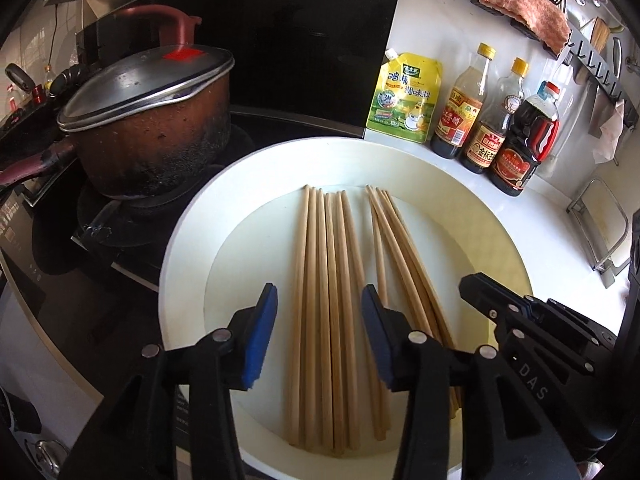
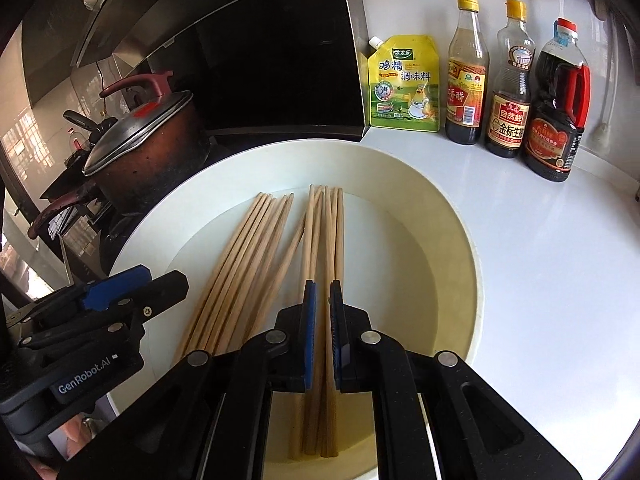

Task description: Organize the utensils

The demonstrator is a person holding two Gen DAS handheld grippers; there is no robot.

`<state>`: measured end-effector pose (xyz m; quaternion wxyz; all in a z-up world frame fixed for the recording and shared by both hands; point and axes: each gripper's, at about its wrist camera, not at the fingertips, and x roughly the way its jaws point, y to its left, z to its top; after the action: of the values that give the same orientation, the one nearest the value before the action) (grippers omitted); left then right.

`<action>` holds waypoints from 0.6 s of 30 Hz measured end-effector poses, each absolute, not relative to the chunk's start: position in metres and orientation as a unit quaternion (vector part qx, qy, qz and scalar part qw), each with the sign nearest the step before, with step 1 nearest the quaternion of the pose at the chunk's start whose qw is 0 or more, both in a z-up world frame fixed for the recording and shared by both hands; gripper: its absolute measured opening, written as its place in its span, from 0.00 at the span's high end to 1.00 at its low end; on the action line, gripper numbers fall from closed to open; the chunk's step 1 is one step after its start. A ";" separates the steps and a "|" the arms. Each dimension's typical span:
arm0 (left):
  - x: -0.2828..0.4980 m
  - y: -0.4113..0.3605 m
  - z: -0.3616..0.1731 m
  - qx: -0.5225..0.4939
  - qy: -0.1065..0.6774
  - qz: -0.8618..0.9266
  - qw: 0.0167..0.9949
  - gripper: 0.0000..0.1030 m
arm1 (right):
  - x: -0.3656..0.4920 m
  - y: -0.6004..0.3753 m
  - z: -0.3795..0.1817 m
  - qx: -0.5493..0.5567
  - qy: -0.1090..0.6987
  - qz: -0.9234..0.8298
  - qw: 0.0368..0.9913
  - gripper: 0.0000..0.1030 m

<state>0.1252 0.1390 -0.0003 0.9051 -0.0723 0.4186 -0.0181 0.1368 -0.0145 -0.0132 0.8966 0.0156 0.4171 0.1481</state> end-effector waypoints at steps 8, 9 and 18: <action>0.113 0.135 0.009 -0.061 0.413 -0.009 0.909 0.55 | 0.118 -0.025 -0.004 0.016 0.402 0.135 0.905 0.87; 0.111 0.135 0.010 -0.060 0.411 -0.008 0.909 0.54 | 0.115 -0.026 -0.003 0.016 0.400 0.134 0.906 0.85; 0.095 0.130 0.020 -0.041 0.402 0.001 0.915 0.49 | 0.096 -0.033 0.005 0.016 0.389 0.123 0.913 0.72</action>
<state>0.0953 0.1300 0.0201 0.9147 -0.0413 0.4019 0.0007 0.0965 -0.0328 0.0048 0.9127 0.0156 0.3893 0.1230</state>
